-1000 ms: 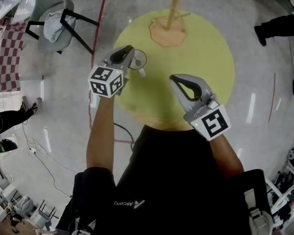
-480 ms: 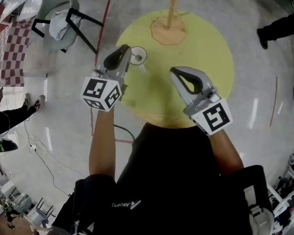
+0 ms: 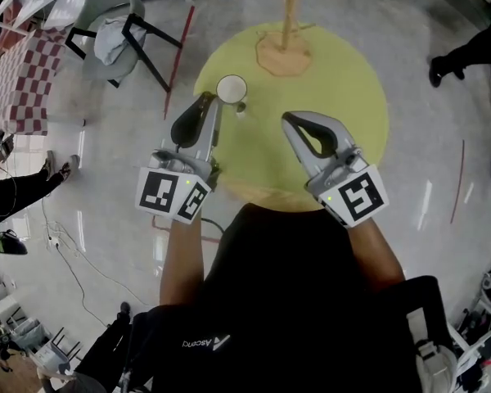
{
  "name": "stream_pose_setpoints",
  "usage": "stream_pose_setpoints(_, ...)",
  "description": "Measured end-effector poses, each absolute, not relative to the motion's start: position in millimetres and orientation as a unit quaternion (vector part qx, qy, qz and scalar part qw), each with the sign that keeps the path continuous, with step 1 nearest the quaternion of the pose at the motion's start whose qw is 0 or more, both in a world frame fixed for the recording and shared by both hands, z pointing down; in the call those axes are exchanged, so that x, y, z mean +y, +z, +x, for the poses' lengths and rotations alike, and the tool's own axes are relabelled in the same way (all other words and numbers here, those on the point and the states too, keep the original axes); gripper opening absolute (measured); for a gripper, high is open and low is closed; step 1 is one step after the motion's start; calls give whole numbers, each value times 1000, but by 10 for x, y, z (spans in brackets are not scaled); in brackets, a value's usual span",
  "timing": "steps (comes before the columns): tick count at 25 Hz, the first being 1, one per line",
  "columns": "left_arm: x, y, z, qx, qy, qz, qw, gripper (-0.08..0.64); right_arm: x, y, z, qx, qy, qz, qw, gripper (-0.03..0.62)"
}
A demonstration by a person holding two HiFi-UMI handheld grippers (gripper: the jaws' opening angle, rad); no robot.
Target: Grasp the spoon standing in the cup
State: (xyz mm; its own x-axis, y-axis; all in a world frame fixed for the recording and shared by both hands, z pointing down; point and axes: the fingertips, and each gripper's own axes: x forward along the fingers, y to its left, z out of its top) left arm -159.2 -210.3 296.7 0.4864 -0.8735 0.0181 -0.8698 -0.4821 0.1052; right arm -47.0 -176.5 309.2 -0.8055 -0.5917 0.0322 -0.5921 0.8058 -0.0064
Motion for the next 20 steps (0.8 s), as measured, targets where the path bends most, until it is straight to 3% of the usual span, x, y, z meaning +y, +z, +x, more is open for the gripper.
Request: stream_pose_setpoints(20, -1605, 2816, -1544, -523, -42, 850, 40, 49, -1432, 3024, -524, -959, -10, 282, 15, 3)
